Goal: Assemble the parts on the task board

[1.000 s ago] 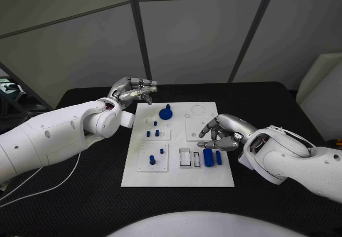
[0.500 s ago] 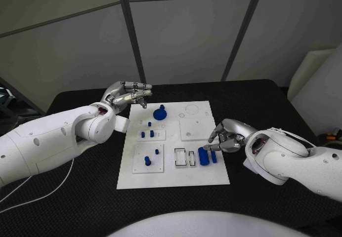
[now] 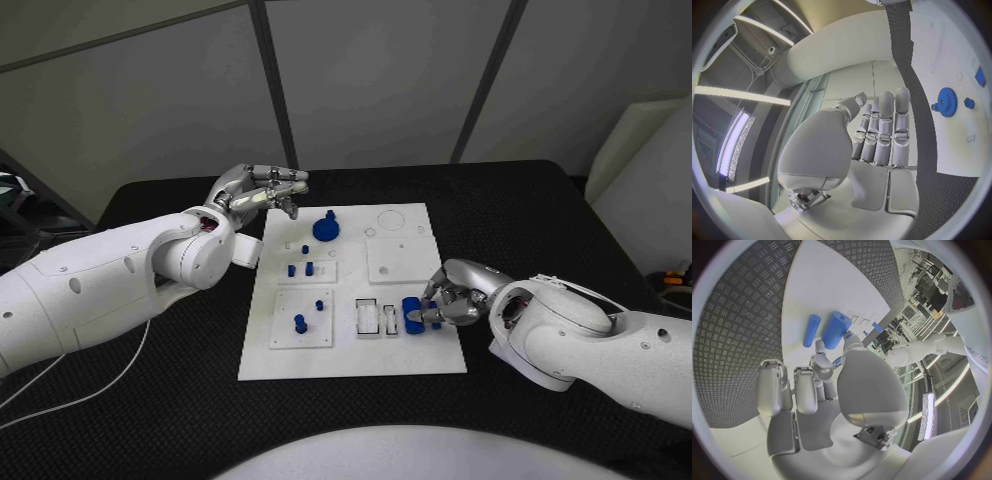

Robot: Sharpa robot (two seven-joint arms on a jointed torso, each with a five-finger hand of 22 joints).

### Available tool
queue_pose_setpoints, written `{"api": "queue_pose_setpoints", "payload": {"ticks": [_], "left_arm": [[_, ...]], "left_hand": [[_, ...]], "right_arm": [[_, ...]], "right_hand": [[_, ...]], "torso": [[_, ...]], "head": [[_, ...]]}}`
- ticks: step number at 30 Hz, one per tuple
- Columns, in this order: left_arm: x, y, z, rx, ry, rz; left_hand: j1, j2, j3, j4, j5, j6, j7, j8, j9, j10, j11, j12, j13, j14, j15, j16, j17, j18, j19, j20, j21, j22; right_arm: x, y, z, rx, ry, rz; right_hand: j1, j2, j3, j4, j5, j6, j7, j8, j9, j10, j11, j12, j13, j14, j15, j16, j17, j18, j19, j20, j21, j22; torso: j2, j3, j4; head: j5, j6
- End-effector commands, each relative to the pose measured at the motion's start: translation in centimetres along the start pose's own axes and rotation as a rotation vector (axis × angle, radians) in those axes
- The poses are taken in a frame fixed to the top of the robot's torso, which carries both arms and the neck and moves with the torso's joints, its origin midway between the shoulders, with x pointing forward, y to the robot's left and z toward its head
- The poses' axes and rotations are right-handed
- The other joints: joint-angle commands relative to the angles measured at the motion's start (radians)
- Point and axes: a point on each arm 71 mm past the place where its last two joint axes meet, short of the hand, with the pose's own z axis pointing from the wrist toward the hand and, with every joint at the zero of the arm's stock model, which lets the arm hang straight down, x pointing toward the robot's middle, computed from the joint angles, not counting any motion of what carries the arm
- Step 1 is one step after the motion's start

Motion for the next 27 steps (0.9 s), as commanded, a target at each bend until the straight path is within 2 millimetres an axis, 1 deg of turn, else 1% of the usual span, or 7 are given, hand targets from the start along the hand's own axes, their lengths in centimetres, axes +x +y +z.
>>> {"api": "queue_pose_setpoints", "payload": {"ticks": [1, 11, 18, 20, 22, 24, 27], "left_arm": [[0.1, -0.1, 0.0, 0.007, 0.004, -0.004], [0.1, -0.1, 0.0, 0.006, 0.006, -0.005], [0.1, -0.1, -0.1, 0.006, 0.007, -0.005], [0.1, -0.1, -0.1, 0.005, 0.007, -0.005], [0.1, -0.1, -0.1, 0.005, 0.007, -0.005], [0.0, -0.1, -0.1, 0.004, 0.007, -0.005], [0.0, -0.1, -0.1, 0.003, 0.008, -0.006]], "left_hand": [[-0.005, 0.002, -0.006, 0.0, 0.001, -0.006, 0.0, 0.003, 0.0, -0.007, 0.001, 0.006, 0.001, -0.003, 0.002, 0.006, -0.001, 0.005, -0.004, 0.005, -0.003, -0.001], [-0.005, 0.002, -0.006, 0.0, 0.001, -0.006, 0.0, 0.003, 0.0, -0.007, 0.001, 0.006, 0.001, -0.003, 0.002, 0.006, -0.001, 0.005, -0.004, 0.005, -0.003, -0.001], [-0.005, 0.002, -0.006, 0.0, 0.001, -0.006, 0.0, 0.003, 0.0, -0.007, 0.001, 0.006, 0.001, -0.003, 0.002, 0.006, -0.001, 0.005, -0.004, 0.005, -0.003, -0.001], [-0.005, 0.002, -0.006, 0.0, 0.001, -0.006, 0.0, 0.003, 0.0, -0.007, 0.001, 0.006, 0.001, -0.003, 0.002, 0.006, -0.001, 0.005, -0.004, 0.005, -0.003, -0.001], [-0.005, 0.002, -0.007, 0.0, 0.001, -0.006, 0.0, 0.003, 0.0, -0.008, 0.001, 0.007, 0.001, -0.003, 0.002, 0.006, -0.001, 0.005, -0.004, 0.005, -0.004, -0.002], [-0.007, 0.002, -0.009, 0.002, 0.001, -0.007, 0.0, 0.004, 0.0, -0.009, 0.001, 0.008, 0.001, -0.003, 0.002, 0.007, -0.003, 0.005, -0.004, 0.005, -0.005, -0.003], [-0.009, 0.003, -0.01, 0.004, 0.001, -0.007, 0.0, 0.004, 0.0, -0.011, 0.002, 0.01, 0.001, -0.003, 0.002, 0.008, -0.004, 0.005, -0.004, 0.006, -0.006, -0.004]], "right_arm": [[0.2, 0.2, 0.1, -0.003, 0.004, -0.037], [1.5, 0.6, 0.8, -0.005, 0.04, -0.053], [2.0, 1.0, 1.1, -0.01, 0.047, -0.05], [2.1, 1.0, 1.1, -0.008, 0.042, -0.044], [2.0, 1.0, 1.1, -0.003, 0.031, -0.029], [1.9, 1.0, 1.1, 0.001, 0.015, -0.013], [1.7, 1.0, 0.9, 0.003, -0.012, 0.011]], "right_hand": [[-0.008, 0.005, -0.005, 0.0, -0.003, -0.007, -0.004, 0.005, 0.002, 0.004, -0.001, 0.009, 0.005, 0.059, 0.0, 0.004, 0.029, -0.016, 0.002, 0.002, 0.005, 0.094], [-0.009, 0.01, -0.008, 0.0, -0.002, -0.006, -0.005, 0.011, 0.004, 0.008, -0.002, 0.017, 0.016, 0.059, -0.001, 0.003, 0.028, -0.016, 0.001, 0.002, 0.005, 0.094], [-0.003, 0.022, -0.011, -0.001, 0.006, -0.004, -0.007, 0.02, 0.008, 0.012, -0.004, 0.026, 0.03, 0.059, -0.002, 0.003, 0.029, -0.016, 0.001, 0.001, 0.005, 0.094], [-0.003, 0.031, -0.012, 0.0, 0.016, -0.001, -0.009, 0.026, 0.01, 0.011, -0.005, 0.025, 0.031, 0.059, -0.004, 0.003, 0.029, -0.016, 0.002, 0.0, 0.005, 0.095], [-0.006, 0.048, -0.013, 0.0, 0.039, 0.007, -0.012, 0.036, 0.015, 0.013, -0.008, 0.026, 0.036, 0.06, -0.006, 0.004, 0.034, -0.017, 0.005, -0.001, 0.008, 0.099], [-0.009, 0.064, -0.013, 0.0, 0.053, 0.016, -0.017, 0.045, 0.021, 0.018, -0.012, 0.032, 0.046, 0.061, -0.009, 0.006, 0.037, -0.018, 0.008, -0.003, 0.01, 0.102], [-0.003, 0.078, -0.014, -0.001, 0.068, 0.028, -0.023, 0.057, 0.03, 0.029, -0.018, 0.047, 0.066, 0.062, -0.013, 0.008, 0.043, -0.02, 0.015, -0.008, 0.016, 0.111]], "torso": [[0.001, -0.0002, -0.0003], [0.001, -0.0002, 0.0004], [0.0, -0.0008, 0.0001], [0.0, -0.001, 0.0003], [0.0, -0.0013, -0.0004], [0.0, -0.0013, -0.0008], [-0.001, -0.0015, -0.001]], "head": [[0.001, -0.001], [0.003, -0.005], [0.005, -0.007], [0.006, -0.008], [0.006, -0.008], [0.008, -0.008], [0.009, -0.006]]}}
